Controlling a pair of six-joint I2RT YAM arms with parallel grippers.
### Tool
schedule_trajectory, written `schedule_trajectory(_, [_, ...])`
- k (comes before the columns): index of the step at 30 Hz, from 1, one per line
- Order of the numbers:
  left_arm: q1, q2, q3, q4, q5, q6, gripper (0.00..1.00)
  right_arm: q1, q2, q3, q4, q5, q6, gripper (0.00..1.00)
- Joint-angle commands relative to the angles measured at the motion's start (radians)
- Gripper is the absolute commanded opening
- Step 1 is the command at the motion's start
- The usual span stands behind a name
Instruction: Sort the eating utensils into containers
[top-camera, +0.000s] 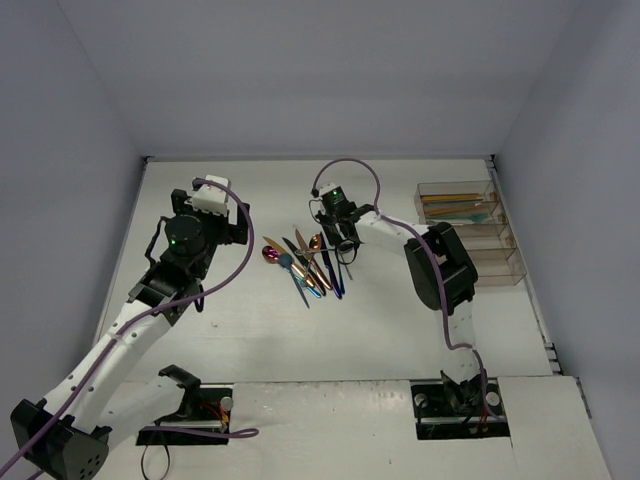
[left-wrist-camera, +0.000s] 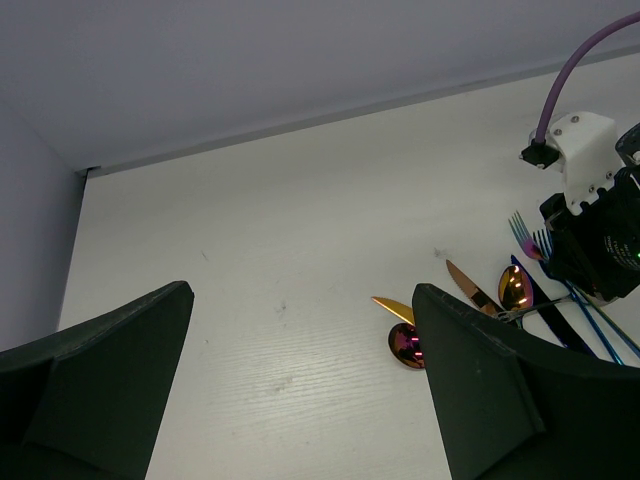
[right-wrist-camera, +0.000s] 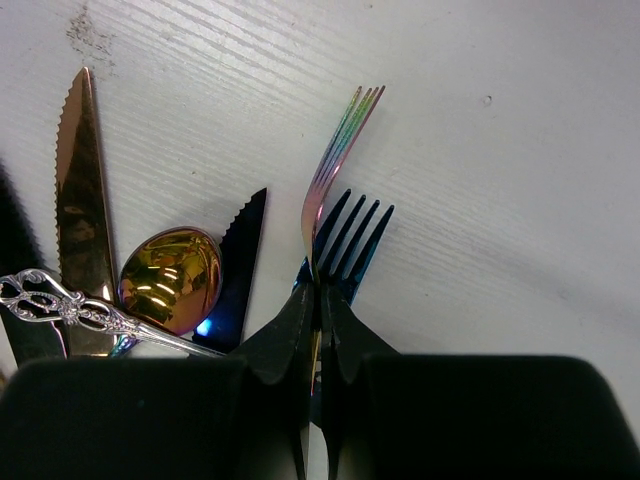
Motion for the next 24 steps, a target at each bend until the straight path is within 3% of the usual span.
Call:
schedule_trajectory(1, [-0.007, 0.001, 0.050, 0.058, 0.007, -0.012, 0.90, 0.004, -0.075, 0.015, 0.010, -0.018, -0.005, 0.00])
schedule_trajectory(5, [-0.007, 0.003, 0.050, 0.059, 0.007, -0.012, 0.90, 0.001, -0.187, 0.020, 0.011, 0.002, 0.009, 0.00])
schedule_trajectory(10, [-0.007, 0.002, 0.050, 0.058, 0.007, -0.012, 0.90, -0.051, -0.300, 0.041, 0.011, 0.141, 0.083, 0.00])
schedule_trajectory(19, [-0.007, -0.001, 0.050, 0.056, 0.002, -0.012, 0.90, -0.428, -0.425, -0.039, 0.013, 0.204, 0.476, 0.00])
schedule_trajectory(24, [-0.007, -0.005, 0.050, 0.057, 0.001, -0.011, 0.90, -0.607, -0.433, -0.111, 0.017, 0.316, 0.736, 0.00])
